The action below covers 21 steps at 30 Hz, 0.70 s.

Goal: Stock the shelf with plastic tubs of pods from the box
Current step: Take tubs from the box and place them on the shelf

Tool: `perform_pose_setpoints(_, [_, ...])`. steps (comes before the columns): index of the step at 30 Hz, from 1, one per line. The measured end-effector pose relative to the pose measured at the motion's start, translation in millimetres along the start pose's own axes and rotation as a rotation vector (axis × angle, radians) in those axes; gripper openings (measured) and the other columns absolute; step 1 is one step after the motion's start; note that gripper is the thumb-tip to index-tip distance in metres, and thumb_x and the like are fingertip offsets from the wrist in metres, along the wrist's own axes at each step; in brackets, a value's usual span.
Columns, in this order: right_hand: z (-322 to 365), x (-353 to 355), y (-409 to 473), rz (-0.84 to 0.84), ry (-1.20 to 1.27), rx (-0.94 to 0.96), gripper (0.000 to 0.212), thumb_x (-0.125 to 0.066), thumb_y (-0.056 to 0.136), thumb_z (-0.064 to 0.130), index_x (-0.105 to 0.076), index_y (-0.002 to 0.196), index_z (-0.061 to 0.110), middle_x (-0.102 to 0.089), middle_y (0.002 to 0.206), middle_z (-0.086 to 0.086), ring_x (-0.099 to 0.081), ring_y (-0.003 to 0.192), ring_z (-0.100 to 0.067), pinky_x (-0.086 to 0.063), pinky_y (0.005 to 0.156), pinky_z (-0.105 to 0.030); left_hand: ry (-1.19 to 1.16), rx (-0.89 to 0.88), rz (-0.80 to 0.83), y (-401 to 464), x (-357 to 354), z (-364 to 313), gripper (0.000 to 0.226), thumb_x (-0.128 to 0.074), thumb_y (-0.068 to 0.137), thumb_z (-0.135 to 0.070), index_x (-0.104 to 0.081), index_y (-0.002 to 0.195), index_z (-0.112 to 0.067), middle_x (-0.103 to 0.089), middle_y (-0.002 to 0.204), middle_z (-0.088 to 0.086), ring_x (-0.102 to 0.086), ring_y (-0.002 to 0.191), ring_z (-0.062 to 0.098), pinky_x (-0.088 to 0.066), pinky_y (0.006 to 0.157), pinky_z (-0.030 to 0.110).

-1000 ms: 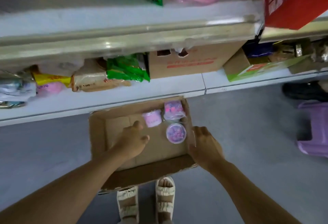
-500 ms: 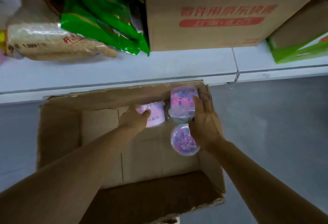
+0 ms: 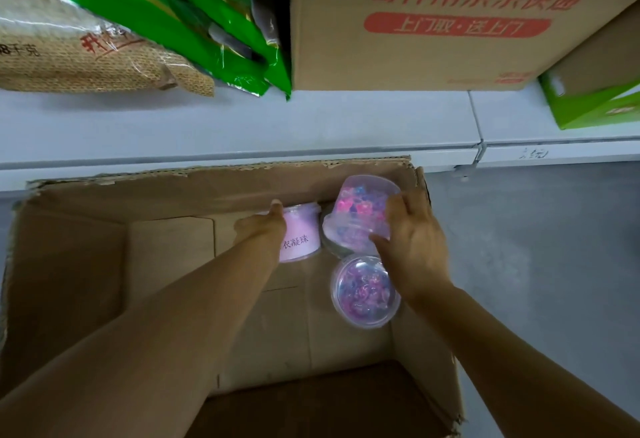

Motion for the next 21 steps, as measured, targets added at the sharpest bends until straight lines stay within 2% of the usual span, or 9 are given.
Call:
perform_pose_setpoints(2, [-1,2,-5,-0.013,0.010,-0.013,0.054,-0.088,0.056,0.015,-0.060,0.099,-0.001,-0.059,0.101,-0.021,-0.063,0.075,-0.034,-0.049,0.054,-0.030,-0.043,0.067,-0.034,4,-2,-2,0.103,-0.046,0.060,-0.076,-0.033,0.136,-0.008,-0.046,0.136,0.017,-0.049,0.118,0.041,-0.037,0.102,0.054])
perform_pose_setpoints(4, [-2,0,-10,-0.018,0.015,0.000,0.050,-0.081,0.067,0.023,-0.060,0.105,-0.001,-0.058,0.107,-0.022,-0.062,0.086,-0.035,-0.051,0.061,-0.032,-0.024,0.122,0.058,4,-9,-2,0.084,-0.042,0.081,-0.069,-0.038,0.137,-0.006,-0.046,0.134,0.018,-0.045,0.120,0.041,-0.030,0.106,0.055])
perform_pose_setpoints(6, [-2,-4,-12,0.005,0.019,0.011,0.053,-0.070,0.074,0.034,-0.056,0.113,0.000,-0.053,0.120,-0.022,-0.058,0.101,-0.037,-0.054,0.073,-0.039,0.015,0.188,0.162,6,-12,4,0.064,-0.041,0.088,-0.064,-0.044,0.122,-0.009,-0.051,0.121,0.019,-0.051,0.108,0.037,-0.033,0.102,0.053])
perform_pose_setpoints(8, [-3,-9,-11,0.074,0.042,-0.034,0.059,-0.065,0.080,0.038,-0.048,0.124,0.002,-0.038,0.140,-0.020,-0.044,0.124,-0.037,-0.048,0.092,-0.043,0.032,0.241,0.249,5,-13,13,0.056,-0.048,0.085,-0.060,-0.041,0.119,-0.017,-0.048,0.126,0.021,-0.048,0.116,0.040,-0.035,0.097,0.055])
perform_pose_setpoints(10, [-4,-16,-12,0.206,0.076,-0.095,0.069,-0.061,0.084,0.043,-0.034,0.136,0.007,-0.015,0.154,-0.014,-0.023,0.140,-0.031,-0.035,0.106,-0.038,-0.025,0.287,0.326,0,-14,21,0.053,-0.057,0.082,-0.054,-0.036,0.113,-0.016,-0.050,0.113,0.023,-0.050,0.114,0.043,-0.037,0.097,0.055])
perform_pose_setpoints(12, [-6,-18,-13,0.284,0.091,-0.147,0.079,-0.061,0.084,0.046,-0.022,0.142,0.010,-0.014,0.155,-0.011,-0.022,0.140,-0.028,-0.033,0.107,-0.036,-0.102,0.281,0.389,-7,-18,26,0.051,-0.059,0.082,-0.049,-0.039,0.112,-0.012,-0.056,0.093,0.020,-0.059,0.090,0.038,-0.041,0.094,0.052])
perform_pose_setpoints(14, [-9,-16,-13,0.258,0.154,-0.204,0.081,-0.069,0.077,0.045,-0.025,0.137,0.011,-0.032,0.142,-0.011,-0.038,0.129,-0.028,-0.042,0.100,-0.037,-0.164,0.239,0.349,-8,-16,29,0.055,-0.059,0.082,-0.047,-0.041,0.121,-0.013,-0.058,0.097,0.018,-0.058,0.077,0.033,-0.047,0.082,0.047])
perform_pose_setpoints(18, [-2,-8,-21,0.204,0.242,-0.233,0.080,-0.072,0.075,0.041,-0.027,0.136,0.016,-0.039,0.136,-0.010,-0.042,0.123,-0.028,-0.044,0.096,-0.040,-0.177,0.102,0.171,-11,5,39,0.065,-0.061,0.083,-0.043,-0.033,0.133,-0.013,-0.055,0.115,0.012,-0.057,0.088,0.028,-0.046,0.054,0.032])
perform_pose_setpoints(21, [7,0,-31,0.256,0.282,-0.306,0.074,-0.064,0.081,0.044,-0.025,0.141,0.022,-0.040,0.136,-0.011,-0.043,0.122,-0.031,-0.043,0.094,-0.041,-0.187,0.005,0.109,-27,31,43,0.069,-0.066,0.083,-0.036,-0.025,0.133,-0.011,-0.051,0.109,0.011,-0.054,0.087,0.023,-0.047,0.061,0.031])
Point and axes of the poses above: each hand's wrist, its own y-axis towards the middle knuckle, its own x-axis out of the back of the hand, z = x × y, the point moved 5 cm from there along y, towards the middle knuckle
